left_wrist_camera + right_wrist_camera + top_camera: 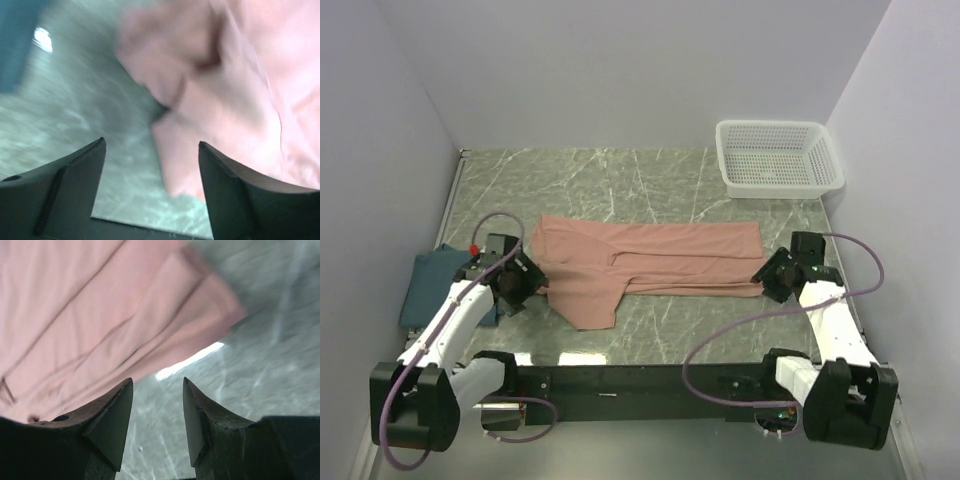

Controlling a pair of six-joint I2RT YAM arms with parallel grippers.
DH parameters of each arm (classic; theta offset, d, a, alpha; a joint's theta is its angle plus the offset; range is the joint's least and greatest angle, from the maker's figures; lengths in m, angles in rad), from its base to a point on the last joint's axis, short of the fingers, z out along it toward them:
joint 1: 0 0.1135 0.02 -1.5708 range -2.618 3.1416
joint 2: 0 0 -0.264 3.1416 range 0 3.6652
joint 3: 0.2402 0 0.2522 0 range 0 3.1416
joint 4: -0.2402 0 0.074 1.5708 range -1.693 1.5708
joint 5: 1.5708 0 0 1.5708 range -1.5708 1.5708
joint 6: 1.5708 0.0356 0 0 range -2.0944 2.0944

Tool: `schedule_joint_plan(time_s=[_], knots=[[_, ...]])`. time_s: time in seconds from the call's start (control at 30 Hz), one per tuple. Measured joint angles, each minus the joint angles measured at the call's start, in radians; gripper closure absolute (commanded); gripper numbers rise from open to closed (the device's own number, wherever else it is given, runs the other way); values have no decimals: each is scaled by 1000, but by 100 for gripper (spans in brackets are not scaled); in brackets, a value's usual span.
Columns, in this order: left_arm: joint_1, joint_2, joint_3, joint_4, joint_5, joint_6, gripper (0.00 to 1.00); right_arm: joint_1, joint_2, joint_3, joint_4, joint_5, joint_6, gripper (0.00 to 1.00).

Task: Fold and stack the t-shirts
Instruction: Fold the tshirt

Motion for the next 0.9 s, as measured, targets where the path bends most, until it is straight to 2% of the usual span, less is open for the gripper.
schedule_joint_plan(time_s=[0.2,0.43,0.53,0.57,0.67,0.8,0.9], knots=[[-207,-1,-48,10,17,-102,39,130,-91,-1,-30,-1,-7,48],[-335,123,-81,58,18,-191,57,183,-120,-37,-27,-30,-7,48],[-369,174,-67,75,19,-218,72,204,-120,-50,-27,-39,-8,48],[-376,184,-62,80,19,-226,83,208,-120,-52,-27,-41,-8,48],[-389,202,-52,93,11,-243,99,215,-120,-52,-24,-47,-8,49],[-391,242,51,48,-44,-232,99,233,-114,-51,-23,-49,-26,49],[-377,311,234,21,-90,-200,99,250,-99,-43,-24,-48,-37,49]])
